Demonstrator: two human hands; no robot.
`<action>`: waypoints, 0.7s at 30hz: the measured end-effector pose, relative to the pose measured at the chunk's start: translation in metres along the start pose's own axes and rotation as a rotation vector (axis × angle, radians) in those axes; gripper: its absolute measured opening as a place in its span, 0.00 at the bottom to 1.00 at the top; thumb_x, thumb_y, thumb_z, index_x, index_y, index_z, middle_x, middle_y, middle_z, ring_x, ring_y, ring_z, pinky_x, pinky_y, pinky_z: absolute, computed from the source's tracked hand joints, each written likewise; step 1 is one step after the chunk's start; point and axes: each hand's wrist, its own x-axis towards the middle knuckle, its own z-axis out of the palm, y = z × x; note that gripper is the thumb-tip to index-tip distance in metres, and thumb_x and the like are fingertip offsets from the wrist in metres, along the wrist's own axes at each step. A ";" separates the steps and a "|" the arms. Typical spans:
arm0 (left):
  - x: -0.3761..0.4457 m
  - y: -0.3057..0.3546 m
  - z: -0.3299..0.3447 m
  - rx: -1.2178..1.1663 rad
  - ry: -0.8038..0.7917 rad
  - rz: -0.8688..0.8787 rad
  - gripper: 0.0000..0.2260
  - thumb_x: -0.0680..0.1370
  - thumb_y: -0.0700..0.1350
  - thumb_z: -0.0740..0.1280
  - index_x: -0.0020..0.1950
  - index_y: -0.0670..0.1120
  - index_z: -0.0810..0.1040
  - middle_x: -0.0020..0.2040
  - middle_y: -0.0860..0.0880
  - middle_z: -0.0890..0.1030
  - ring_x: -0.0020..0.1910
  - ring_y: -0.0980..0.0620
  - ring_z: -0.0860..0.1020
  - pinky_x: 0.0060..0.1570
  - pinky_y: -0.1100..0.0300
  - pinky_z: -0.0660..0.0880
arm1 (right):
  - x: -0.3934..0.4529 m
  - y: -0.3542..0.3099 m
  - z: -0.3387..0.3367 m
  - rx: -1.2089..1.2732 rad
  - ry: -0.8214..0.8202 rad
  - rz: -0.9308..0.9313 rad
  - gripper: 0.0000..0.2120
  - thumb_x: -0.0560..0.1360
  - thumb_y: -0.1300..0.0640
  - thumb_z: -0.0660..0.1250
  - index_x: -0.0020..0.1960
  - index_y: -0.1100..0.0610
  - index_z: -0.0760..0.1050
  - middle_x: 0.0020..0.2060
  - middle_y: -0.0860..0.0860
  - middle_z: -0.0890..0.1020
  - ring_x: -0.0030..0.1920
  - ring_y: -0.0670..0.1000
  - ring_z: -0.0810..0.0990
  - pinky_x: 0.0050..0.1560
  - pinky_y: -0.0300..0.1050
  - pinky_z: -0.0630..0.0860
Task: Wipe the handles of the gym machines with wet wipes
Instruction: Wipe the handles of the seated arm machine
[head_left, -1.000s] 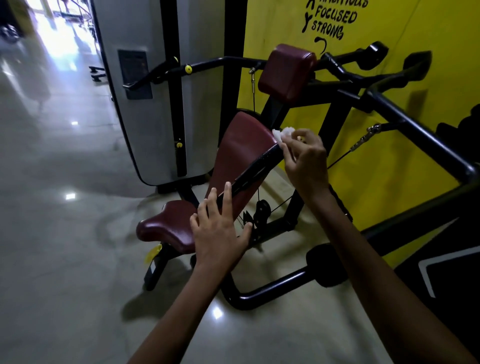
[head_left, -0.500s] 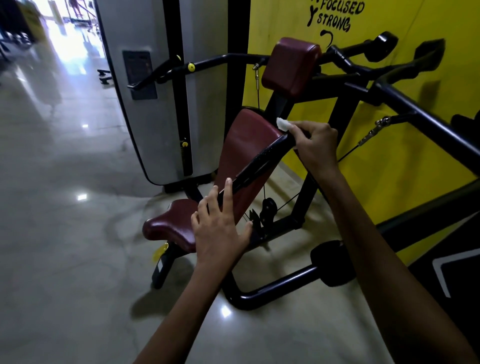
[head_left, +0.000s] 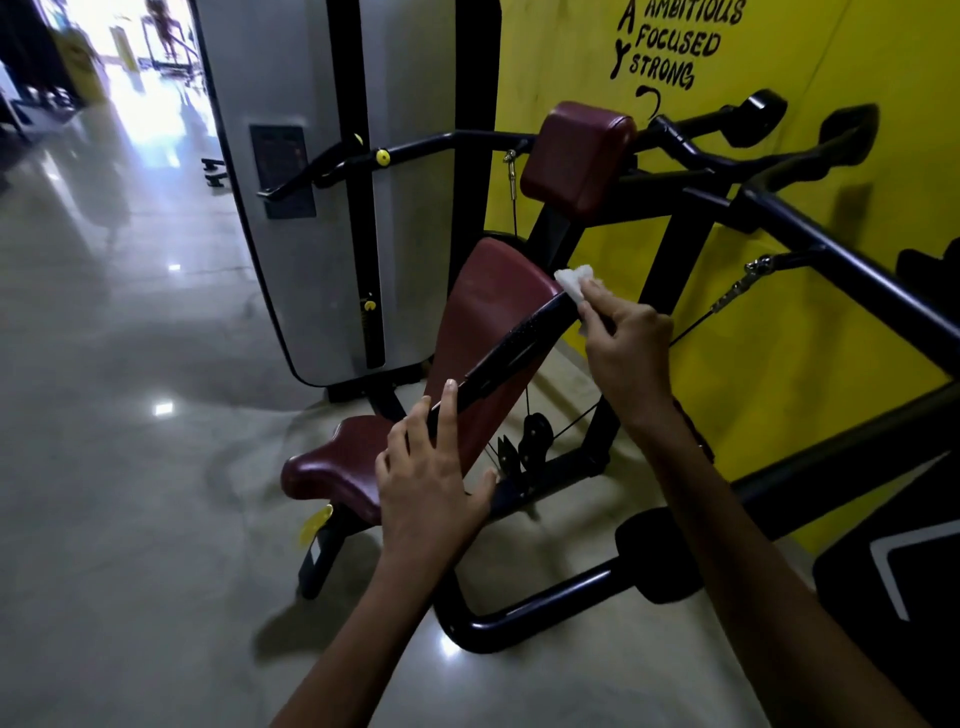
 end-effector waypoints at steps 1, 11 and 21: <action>0.000 -0.001 0.001 0.010 0.005 -0.002 0.42 0.70 0.57 0.70 0.78 0.51 0.52 0.71 0.43 0.65 0.67 0.42 0.66 0.61 0.45 0.68 | -0.002 -0.001 0.002 -0.050 -0.013 -0.056 0.14 0.77 0.65 0.63 0.62 0.64 0.74 0.60 0.56 0.77 0.59 0.48 0.77 0.58 0.24 0.66; 0.000 -0.001 0.000 0.019 0.004 0.014 0.42 0.71 0.55 0.70 0.78 0.49 0.52 0.71 0.42 0.65 0.66 0.41 0.67 0.59 0.46 0.69 | 0.002 -0.005 -0.003 -0.107 -0.077 -0.052 0.15 0.77 0.67 0.61 0.63 0.63 0.74 0.61 0.58 0.77 0.59 0.49 0.78 0.58 0.31 0.71; 0.000 -0.001 -0.001 0.002 0.003 0.009 0.41 0.72 0.55 0.69 0.78 0.50 0.50 0.72 0.43 0.63 0.67 0.42 0.66 0.60 0.46 0.69 | 0.004 -0.006 -0.007 -0.051 -0.111 0.036 0.17 0.79 0.64 0.59 0.68 0.62 0.69 0.51 0.58 0.82 0.37 0.38 0.77 0.36 0.23 0.69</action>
